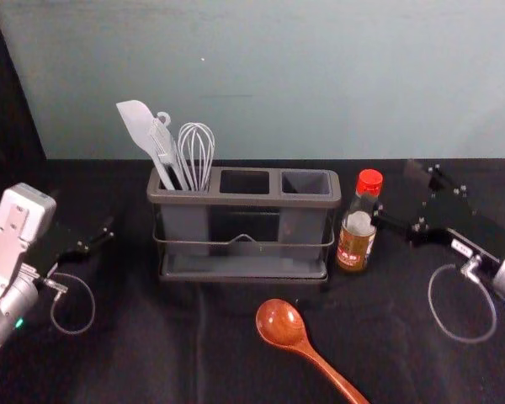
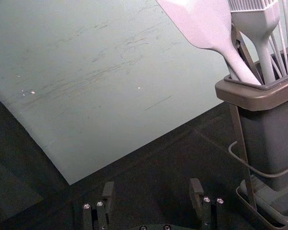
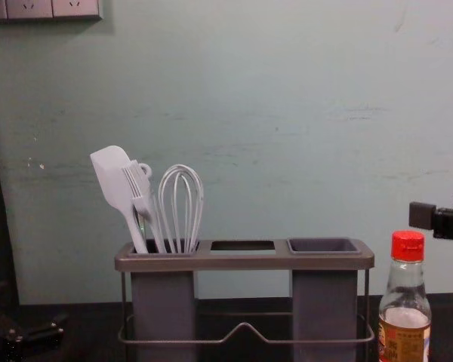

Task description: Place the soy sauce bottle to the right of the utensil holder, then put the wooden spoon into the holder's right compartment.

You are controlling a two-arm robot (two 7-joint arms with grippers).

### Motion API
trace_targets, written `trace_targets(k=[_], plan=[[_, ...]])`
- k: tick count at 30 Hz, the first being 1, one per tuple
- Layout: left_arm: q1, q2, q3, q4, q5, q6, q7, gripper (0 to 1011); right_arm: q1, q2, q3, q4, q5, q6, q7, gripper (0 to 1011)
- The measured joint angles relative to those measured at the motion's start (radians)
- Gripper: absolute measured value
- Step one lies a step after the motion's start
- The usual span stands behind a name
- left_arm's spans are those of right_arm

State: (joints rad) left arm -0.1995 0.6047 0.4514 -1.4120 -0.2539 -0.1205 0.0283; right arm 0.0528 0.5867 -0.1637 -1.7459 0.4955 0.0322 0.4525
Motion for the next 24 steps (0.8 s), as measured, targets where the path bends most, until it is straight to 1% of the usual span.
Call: trace_targets(k=[4,5,8,10,11,12,16,17,21,23,24], plan=[[0.000,0.000,0.000,0.000,0.000,0.000,0.000,1011,-0.033,0.028,-0.010,-0.042,-0.005,-0.008,0.013,1002],[0.000,0.000,0.000,0.000,0.000,0.000,0.000,1012,-0.039,0.042,-0.023,-0.059,-0.018,-0.006,0.018,1002],[0.000,0.000,0.000,0.000,0.000,0.000,0.000,1011,-0.042,0.059,-0.043,-0.080,-0.034,0.003,0.027,1002],[0.000,0.000,0.000,0.000,0.000,0.000,0.000,1011,-0.039,0.073,-0.074,-0.097,-0.049,0.022,0.039,1002],[0.000,0.000,0.000,0.000,0.000,0.000,0.000,1012,-0.039,0.073,-0.074,-0.097,-0.049,0.022,0.039,1002],[0.000,0.000,0.000,0.000,0.000,0.000,0.000,1011,-0.032,0.077,-0.092,-0.102,-0.056,0.033,0.046,1002],[0.000,0.000,0.000,0.000,0.000,0.000,0.000,1012,-0.011,0.079,-0.136,-0.105,-0.070,0.060,0.058,1002],[0.000,0.000,0.000,0.000,0.000,0.000,0.000,1011,-0.001,0.078,-0.153,-0.105,-0.076,0.073,0.059,1002],[0.000,0.000,0.000,0.000,0.000,0.000,0.000,1011,0.021,0.076,-0.186,-0.108,-0.093,0.112,0.057,1002],[0.000,0.000,0.000,0.000,0.000,0.000,0.000,1012,0.039,0.071,-0.208,-0.114,-0.105,0.158,0.041,1002],[0.000,0.000,0.000,0.000,0.000,0.000,0.000,1011,0.047,0.069,-0.219,-0.119,-0.114,0.191,0.029,1002]])
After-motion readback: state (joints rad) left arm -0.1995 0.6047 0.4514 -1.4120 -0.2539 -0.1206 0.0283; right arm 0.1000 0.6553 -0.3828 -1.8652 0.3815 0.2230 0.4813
